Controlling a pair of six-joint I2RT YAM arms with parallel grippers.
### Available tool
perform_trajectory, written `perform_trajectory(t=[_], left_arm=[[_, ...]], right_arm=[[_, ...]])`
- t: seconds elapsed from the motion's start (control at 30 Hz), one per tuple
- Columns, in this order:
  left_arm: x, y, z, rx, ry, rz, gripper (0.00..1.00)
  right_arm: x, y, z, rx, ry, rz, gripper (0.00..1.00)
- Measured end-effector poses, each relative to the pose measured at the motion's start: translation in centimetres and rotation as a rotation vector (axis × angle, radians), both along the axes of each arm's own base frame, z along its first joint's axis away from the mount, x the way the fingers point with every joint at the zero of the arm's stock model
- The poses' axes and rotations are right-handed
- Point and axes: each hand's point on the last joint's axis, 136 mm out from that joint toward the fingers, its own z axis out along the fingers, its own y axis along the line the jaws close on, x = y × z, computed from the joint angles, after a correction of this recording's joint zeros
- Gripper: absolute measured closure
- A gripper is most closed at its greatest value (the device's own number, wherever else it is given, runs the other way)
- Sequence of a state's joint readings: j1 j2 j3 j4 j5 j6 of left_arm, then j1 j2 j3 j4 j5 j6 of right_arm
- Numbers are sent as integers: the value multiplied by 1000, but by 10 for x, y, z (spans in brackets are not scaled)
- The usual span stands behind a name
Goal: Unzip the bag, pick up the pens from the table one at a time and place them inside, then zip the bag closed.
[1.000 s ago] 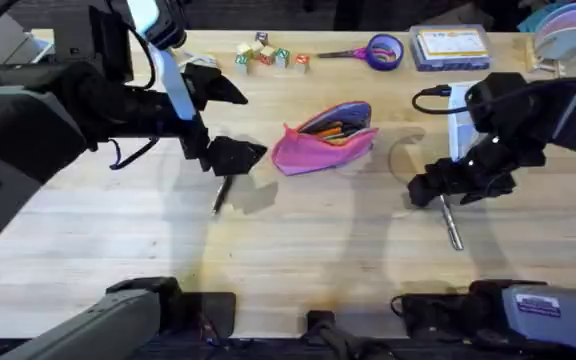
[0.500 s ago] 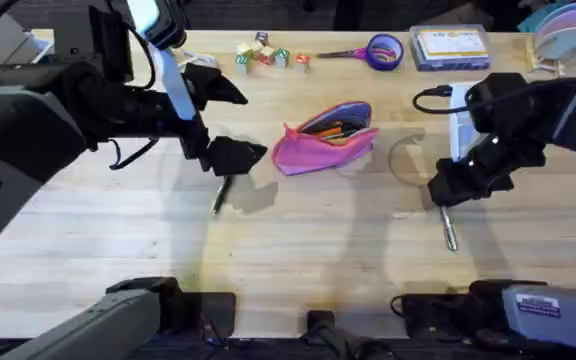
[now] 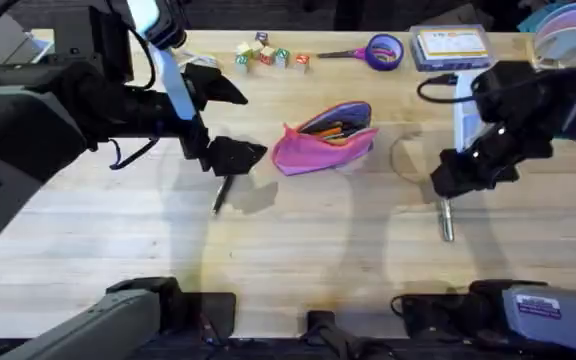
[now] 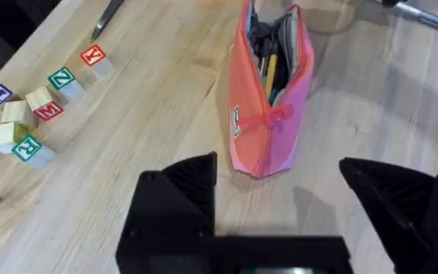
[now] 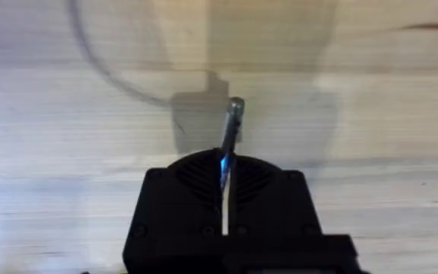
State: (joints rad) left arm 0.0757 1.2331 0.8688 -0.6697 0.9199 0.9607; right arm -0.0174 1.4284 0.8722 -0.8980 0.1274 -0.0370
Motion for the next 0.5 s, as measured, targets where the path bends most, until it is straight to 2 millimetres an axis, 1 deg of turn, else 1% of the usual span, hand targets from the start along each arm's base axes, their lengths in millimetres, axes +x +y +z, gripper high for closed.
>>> perform_trajectory(t=[0.13, 0.3, 0.5], left_arm=[[0, 0, 0, 0, 0, 0, 7], [0, 0, 0, 0, 0, 0, 7], [0, 0, 0, 0, 0, 0, 7]], right_arm=[[17, 0, 21, -2, -79, 9, 969], [41, -1, 55, -9, -195, 39, 969], [65, -1, 88, -21, -295, 91, 969]])
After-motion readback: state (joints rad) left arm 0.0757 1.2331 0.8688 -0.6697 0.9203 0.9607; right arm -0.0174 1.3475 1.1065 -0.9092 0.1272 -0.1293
